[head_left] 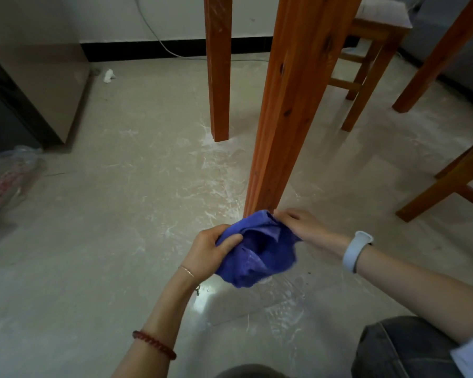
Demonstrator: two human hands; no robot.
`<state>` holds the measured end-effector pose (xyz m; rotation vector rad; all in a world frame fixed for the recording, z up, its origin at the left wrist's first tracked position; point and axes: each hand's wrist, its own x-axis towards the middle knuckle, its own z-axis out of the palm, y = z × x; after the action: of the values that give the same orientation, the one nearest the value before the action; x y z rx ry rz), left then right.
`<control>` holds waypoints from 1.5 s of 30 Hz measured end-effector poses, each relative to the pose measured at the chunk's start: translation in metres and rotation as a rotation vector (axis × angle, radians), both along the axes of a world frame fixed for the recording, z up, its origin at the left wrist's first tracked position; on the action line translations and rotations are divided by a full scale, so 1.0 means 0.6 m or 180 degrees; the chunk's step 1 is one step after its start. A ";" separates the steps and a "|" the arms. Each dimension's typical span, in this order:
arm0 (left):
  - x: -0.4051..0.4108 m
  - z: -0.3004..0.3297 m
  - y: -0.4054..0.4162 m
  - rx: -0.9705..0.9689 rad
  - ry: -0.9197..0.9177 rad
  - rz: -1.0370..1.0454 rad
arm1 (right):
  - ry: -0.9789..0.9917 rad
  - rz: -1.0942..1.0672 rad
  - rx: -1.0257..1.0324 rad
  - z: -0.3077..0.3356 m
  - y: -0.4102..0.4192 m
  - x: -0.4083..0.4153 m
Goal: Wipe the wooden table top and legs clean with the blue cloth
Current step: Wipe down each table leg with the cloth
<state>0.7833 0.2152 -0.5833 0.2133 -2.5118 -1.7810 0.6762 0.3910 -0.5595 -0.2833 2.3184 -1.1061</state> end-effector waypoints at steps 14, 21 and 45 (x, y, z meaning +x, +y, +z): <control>0.000 0.057 -0.035 0.0063 -0.0024 0.0403 | 0.0226 0.1373 -0.0646 0.009 -0.034 0.026; -0.019 0.044 -0.090 0.1345 -0.0396 0.1439 | -0.1047 0.0817 -0.1386 0.013 -0.087 0.014; 0.055 0.087 -0.317 0.0731 -0.0027 0.1990 | 0.1334 0.2104 0.0926 0.139 -0.449 0.003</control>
<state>0.8162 0.0252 -0.5313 0.8995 -1.9167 -1.7632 0.6778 0.1217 -0.4759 -1.1546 2.3990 -0.3993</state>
